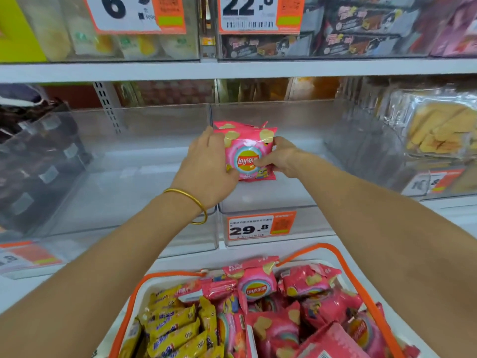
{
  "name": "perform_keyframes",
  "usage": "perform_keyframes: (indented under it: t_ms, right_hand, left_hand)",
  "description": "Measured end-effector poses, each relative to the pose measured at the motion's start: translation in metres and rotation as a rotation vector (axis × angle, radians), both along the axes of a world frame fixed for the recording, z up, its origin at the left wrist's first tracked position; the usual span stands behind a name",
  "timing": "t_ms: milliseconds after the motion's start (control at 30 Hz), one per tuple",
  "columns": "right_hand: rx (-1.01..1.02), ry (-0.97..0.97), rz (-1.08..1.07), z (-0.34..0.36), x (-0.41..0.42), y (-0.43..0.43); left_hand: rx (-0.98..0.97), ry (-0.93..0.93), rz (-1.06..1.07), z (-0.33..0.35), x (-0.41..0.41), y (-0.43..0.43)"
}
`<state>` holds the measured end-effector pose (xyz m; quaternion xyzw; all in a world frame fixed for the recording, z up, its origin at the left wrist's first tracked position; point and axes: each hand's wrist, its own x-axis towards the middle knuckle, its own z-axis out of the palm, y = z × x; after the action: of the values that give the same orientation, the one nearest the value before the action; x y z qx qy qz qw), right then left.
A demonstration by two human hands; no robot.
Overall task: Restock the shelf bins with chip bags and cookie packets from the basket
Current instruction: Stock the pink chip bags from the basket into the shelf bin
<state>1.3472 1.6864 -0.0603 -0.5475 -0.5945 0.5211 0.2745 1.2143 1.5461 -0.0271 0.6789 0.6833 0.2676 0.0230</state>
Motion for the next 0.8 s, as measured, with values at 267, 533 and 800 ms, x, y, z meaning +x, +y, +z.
perform_keyframes:
  t_ms: [267,533,800]
  right_hand:
    - [0.071,-0.137,0.011,-0.015,-0.009,0.019]
    - [0.075,-0.219,0.026,-0.022,-0.008,0.026]
    - [0.005,-0.262,0.013,-0.005,0.004,0.012]
  left_hand:
    - [0.017,0.023,0.019,-0.003,-0.001,0.003]
    - [-0.01,0.008,0.031,0.001,0.002,0.0]
    - [0.182,-0.072,0.006,0.003,0.004,-0.021]
